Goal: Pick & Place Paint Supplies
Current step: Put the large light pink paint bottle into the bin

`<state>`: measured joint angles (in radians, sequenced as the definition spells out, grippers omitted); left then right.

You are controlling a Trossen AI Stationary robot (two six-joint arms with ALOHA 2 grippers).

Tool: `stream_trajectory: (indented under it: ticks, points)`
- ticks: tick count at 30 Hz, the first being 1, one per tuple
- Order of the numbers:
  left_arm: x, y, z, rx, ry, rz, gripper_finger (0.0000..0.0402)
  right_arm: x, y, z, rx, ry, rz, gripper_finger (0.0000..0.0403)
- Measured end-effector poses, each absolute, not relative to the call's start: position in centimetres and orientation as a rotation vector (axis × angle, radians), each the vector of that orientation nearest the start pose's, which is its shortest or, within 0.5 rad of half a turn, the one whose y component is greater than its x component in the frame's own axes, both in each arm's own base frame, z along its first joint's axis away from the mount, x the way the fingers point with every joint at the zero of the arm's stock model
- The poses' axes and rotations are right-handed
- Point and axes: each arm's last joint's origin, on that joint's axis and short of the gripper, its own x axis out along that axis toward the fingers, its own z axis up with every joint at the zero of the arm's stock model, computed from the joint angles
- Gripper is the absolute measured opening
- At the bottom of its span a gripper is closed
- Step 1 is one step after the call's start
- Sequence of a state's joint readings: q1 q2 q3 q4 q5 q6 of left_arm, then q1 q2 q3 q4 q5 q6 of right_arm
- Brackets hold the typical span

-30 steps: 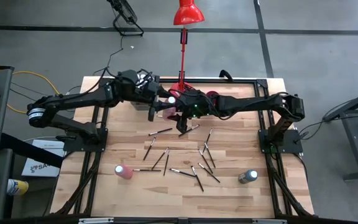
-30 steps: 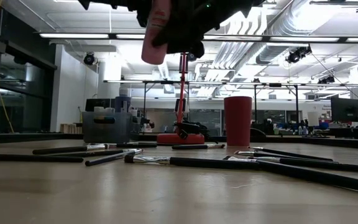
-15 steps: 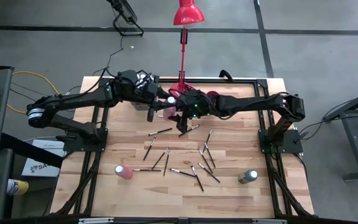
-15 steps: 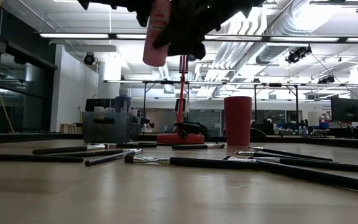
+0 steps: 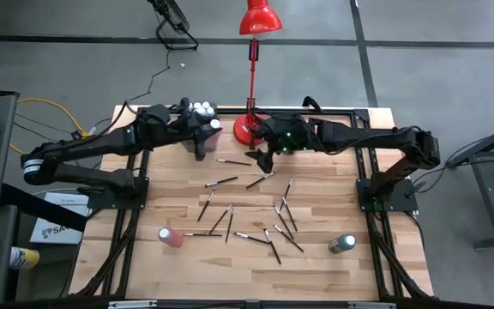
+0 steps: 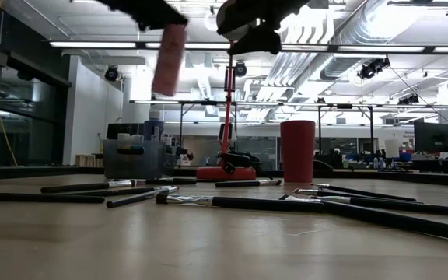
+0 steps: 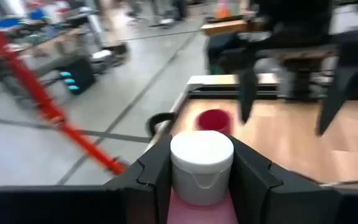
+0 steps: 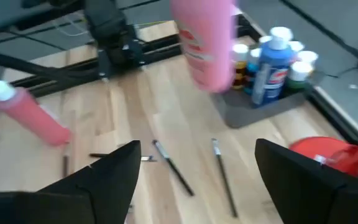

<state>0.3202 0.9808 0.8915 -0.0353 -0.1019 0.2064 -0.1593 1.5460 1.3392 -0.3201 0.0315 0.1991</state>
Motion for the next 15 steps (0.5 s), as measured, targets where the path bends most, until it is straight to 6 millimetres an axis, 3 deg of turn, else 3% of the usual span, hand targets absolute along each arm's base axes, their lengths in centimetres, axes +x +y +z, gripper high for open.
stream_trajectory:
  ticks: [11,15]
  points:
    - [18.7,7.2,28.1,0.145,0.127,0.657,0.0114,34.2,-5.7,32.7,0.203,0.523,-0.257,0.031]
    - [18.4,7.4,26.6,0.148,0.131,0.734,0.0114,34.1,-5.7,32.7,0.204,0.525,-0.257,0.0304]
